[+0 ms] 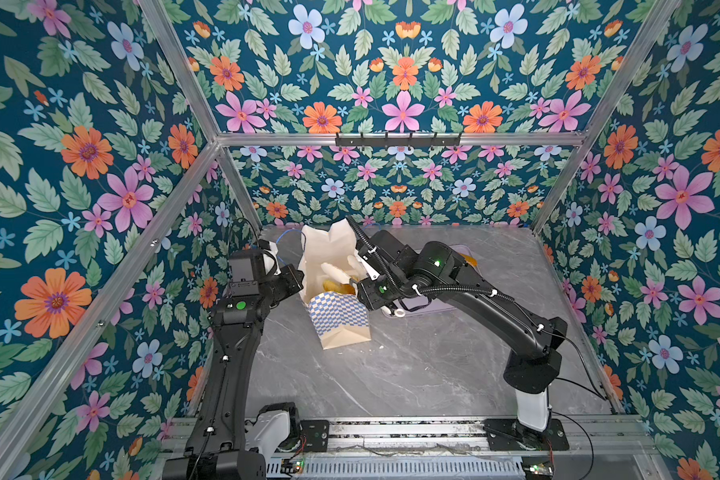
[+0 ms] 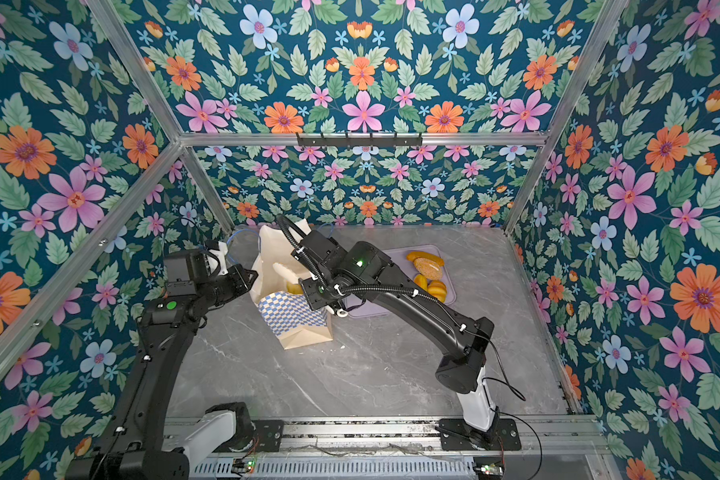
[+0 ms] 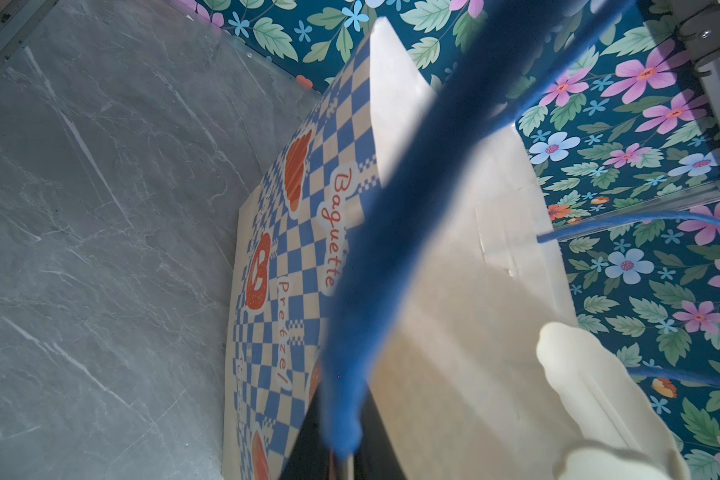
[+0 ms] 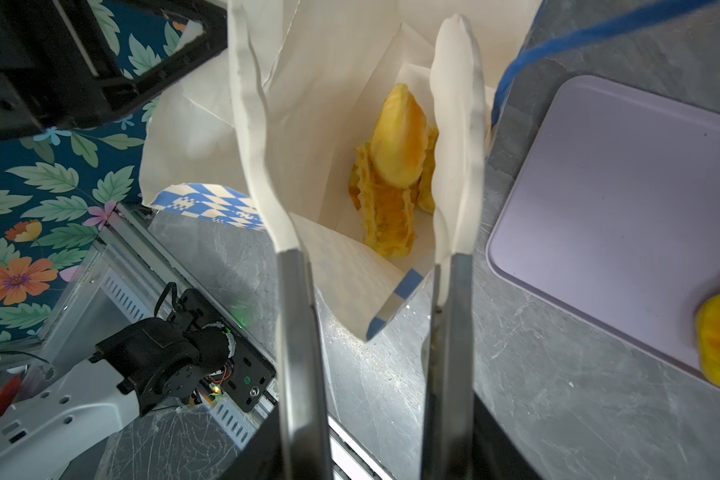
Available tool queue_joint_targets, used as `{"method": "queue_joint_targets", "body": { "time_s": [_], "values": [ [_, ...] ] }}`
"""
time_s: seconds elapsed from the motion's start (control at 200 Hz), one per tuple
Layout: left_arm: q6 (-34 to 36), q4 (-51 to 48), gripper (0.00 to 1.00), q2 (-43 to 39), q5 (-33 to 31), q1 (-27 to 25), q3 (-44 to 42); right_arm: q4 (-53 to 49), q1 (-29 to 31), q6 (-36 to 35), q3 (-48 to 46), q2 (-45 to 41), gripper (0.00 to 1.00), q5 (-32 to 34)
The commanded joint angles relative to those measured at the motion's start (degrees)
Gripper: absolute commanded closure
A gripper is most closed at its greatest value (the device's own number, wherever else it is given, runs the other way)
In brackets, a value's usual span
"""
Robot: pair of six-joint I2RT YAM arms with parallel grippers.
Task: Place the fake bread into the paper bag
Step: 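Open the tongs with the right gripper to drop the roll into the bag, then move the open tongs with the right gripper back over the bread tray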
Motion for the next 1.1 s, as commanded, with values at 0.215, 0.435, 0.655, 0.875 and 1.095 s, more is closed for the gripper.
{"method": "queue_joint_targets", "body": {
  "time_s": [0.215, 0.435, 0.655, 0.875, 1.095],
  "values": [
    [0.01, 0.71, 0.86, 0.15, -0.23, 0.04, 0.47, 1.53, 0.04, -0.20, 1.70, -1.18, 0.49, 1.61],
    [0.12, 0.71, 0.86, 0.41, -0.01, 0.04, 0.45, 3.58, 0.00, -0.51, 2.12, -2.74, 0.51, 2.85],
    [0.23, 0.46, 0.86, 0.42, 0.12, 0.04, 0.60, 5.95, 0.03, -0.58, 0.37, -5.12, 0.53, 5.93],
    [0.10, 0.36, 0.86, 0.21, -0.01, 0.04, 0.60, 8.63, -0.17, -1.59, -3.82, -9.48, 0.53, 10.13],
    [0.10, 0.09, 0.86, 0.19, -0.23, 0.05, 0.86, 11.11, -2.71, -0.93, -10.61, -15.14, 0.53, 11.49]
  ]
}}
